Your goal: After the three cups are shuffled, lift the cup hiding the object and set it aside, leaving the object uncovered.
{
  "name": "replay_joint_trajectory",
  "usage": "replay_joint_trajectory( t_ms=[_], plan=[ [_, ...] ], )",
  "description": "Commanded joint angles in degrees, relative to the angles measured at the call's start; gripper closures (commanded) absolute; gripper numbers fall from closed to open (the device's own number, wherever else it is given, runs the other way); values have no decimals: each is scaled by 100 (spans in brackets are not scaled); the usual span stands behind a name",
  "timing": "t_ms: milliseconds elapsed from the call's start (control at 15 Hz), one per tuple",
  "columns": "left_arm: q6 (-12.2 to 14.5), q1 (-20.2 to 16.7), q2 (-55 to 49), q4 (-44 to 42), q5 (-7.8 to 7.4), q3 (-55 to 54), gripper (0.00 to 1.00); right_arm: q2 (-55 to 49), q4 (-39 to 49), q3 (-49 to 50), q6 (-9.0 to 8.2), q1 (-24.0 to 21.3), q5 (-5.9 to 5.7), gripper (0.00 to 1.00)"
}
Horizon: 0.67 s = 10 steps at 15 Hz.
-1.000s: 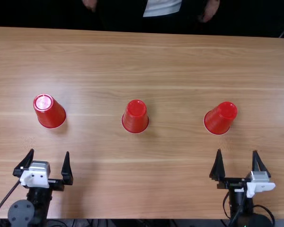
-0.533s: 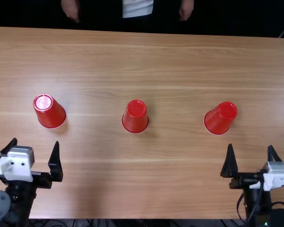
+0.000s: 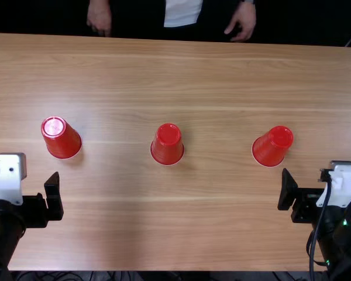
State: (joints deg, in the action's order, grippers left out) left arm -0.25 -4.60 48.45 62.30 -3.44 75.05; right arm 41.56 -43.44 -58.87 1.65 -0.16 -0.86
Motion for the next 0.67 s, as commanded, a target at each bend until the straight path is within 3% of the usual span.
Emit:
replay_joint_trajectory(
  t_ms=[0, 67, 267, 600],
  plan=[
    [36, -41, 288, 298, 7, 370, 0, 282, -334, -423, 14, -36, 23, 0],
    [36, -41, 473, 562, 7, 502, 0, 511, -651, -626, 14, -28, 44, 0],
    [36, -41, 947, 1321, 7, 880, 0, 1012, -1400, -1047, 4, -19, 255, 0],
    [36, -32, 1246, 1564, 7, 924, 0, 1328, -1769, -1109, 4, 34, 276, 0]
  ],
)
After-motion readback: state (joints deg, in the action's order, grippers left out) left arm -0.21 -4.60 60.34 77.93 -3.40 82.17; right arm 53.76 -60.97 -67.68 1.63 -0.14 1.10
